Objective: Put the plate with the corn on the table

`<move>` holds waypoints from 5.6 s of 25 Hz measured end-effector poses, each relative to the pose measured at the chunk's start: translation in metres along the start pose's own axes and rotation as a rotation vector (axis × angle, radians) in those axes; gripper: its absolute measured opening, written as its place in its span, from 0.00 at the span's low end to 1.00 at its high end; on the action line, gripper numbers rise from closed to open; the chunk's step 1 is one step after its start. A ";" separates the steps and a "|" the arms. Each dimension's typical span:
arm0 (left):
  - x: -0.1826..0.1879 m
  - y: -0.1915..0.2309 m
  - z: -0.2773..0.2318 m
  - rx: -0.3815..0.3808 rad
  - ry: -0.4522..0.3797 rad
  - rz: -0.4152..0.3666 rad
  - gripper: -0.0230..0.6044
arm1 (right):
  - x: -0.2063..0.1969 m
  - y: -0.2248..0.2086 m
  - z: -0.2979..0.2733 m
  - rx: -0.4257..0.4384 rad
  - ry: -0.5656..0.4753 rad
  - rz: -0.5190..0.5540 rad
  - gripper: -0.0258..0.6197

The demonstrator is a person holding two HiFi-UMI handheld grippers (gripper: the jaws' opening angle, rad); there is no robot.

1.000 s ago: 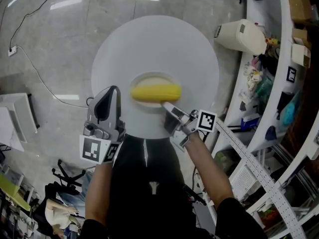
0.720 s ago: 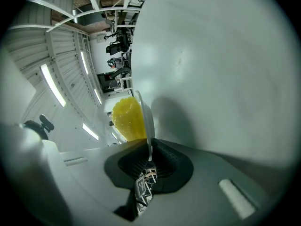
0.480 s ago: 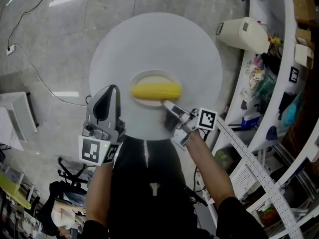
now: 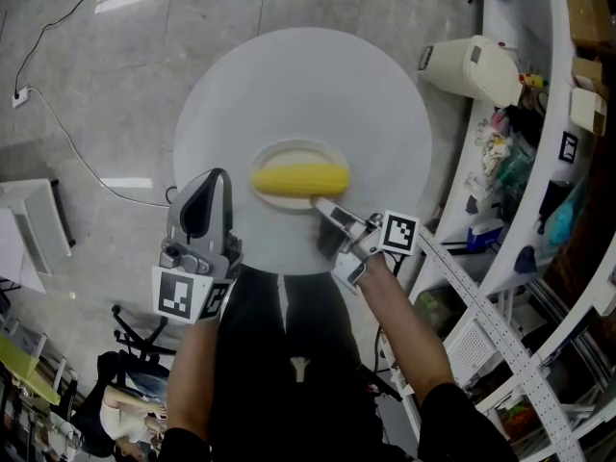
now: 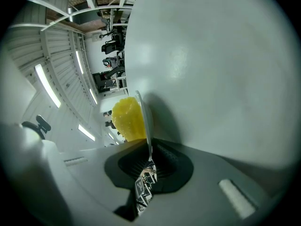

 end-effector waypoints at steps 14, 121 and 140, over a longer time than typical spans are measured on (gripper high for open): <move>-0.004 -0.003 -0.004 0.007 -0.031 0.007 0.04 | 0.003 0.002 -0.003 -0.015 -0.005 -0.053 0.09; -0.024 -0.008 0.029 0.020 -0.032 0.048 0.05 | -0.066 -0.030 0.025 -0.261 0.387 0.117 0.40; -0.004 -0.030 0.061 0.008 -0.074 0.022 0.05 | -0.093 -0.019 0.051 -0.337 0.300 0.163 0.06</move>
Point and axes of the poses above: the fingertips, and each gripper's own axes: z backward along the fingers, y to its left, x out of its top, the point moved 4 cm from there along z, backward along the fingers, and after that the axes turned 7 degrees about -z, right-handed, at the moved point
